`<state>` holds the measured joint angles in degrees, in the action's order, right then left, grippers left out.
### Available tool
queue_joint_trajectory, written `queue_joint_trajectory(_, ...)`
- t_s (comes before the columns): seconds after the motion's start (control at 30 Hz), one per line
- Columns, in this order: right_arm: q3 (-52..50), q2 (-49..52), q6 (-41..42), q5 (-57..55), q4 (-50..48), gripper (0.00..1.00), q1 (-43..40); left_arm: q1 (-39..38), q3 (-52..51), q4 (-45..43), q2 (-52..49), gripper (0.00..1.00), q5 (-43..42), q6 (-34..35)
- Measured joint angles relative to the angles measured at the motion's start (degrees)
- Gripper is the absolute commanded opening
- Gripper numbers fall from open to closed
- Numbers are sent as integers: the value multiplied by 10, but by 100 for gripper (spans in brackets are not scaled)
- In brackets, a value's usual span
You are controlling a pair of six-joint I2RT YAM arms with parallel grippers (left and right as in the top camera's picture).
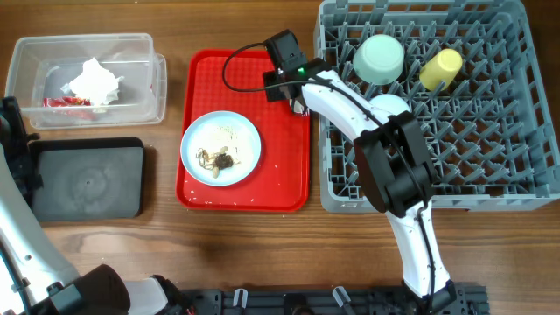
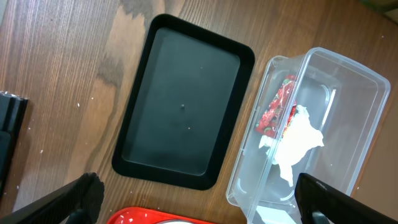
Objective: Sort waste into correct bins and load items into the dishwasher rack
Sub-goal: 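Close the right gripper on the white spoon and lift it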
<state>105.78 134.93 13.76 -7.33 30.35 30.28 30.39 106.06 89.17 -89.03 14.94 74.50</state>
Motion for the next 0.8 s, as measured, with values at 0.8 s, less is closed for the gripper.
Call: queue_joint_trajectory(0.8, 0, 12, 7, 24, 24, 36, 4, 0, 0, 0, 0, 100, 0, 0)
